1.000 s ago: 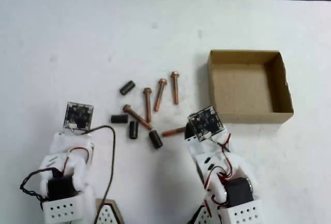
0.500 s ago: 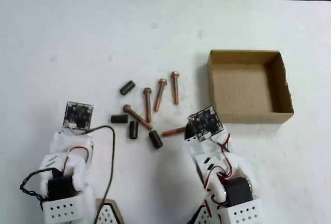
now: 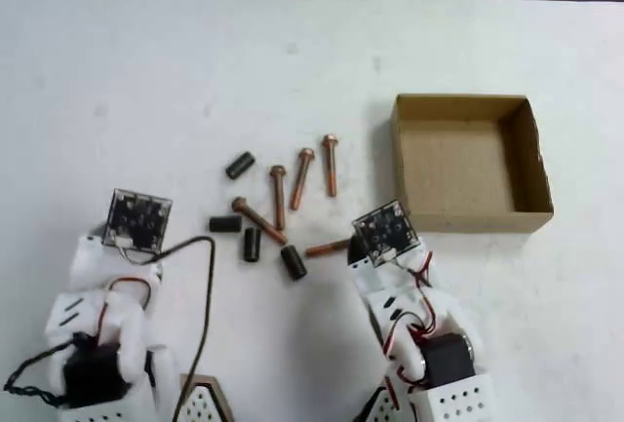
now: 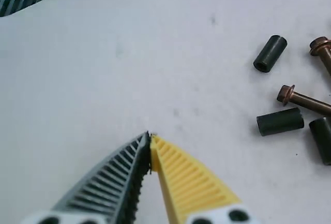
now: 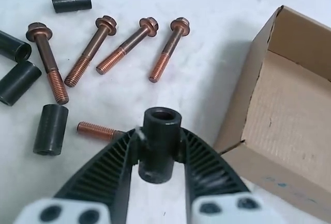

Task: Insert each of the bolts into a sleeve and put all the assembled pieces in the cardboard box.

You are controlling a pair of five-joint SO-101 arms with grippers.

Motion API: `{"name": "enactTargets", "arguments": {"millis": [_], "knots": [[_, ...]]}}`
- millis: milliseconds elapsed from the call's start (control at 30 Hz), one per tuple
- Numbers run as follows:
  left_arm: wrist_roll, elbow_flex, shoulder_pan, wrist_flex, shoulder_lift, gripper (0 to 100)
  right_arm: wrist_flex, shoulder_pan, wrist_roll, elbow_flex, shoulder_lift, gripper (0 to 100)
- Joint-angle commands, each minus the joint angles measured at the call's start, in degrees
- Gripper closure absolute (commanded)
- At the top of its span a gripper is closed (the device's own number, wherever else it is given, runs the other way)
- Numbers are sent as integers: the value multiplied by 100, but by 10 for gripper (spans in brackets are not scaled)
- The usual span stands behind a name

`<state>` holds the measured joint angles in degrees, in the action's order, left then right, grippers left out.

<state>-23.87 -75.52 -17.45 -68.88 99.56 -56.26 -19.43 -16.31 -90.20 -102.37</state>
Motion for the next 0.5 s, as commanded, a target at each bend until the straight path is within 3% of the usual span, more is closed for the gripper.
{"name": "enactTargets", "arguments": {"millis": [0, 133, 367, 467], "knots": [[-167, 993, -22, -18, -1147, 976, 4, -92, 18, 70, -75, 981], [-141, 2022, 171, -44, -3046, 976, 4, -66, 18, 70, -75, 981], [-123, 3727, 1499, -396, -6149, 976, 4, -48, 18, 62, -84, 981], [273, 4466, 1912, -501, -7213, 976, 4, -48, 26, 62, -84, 981]]}}
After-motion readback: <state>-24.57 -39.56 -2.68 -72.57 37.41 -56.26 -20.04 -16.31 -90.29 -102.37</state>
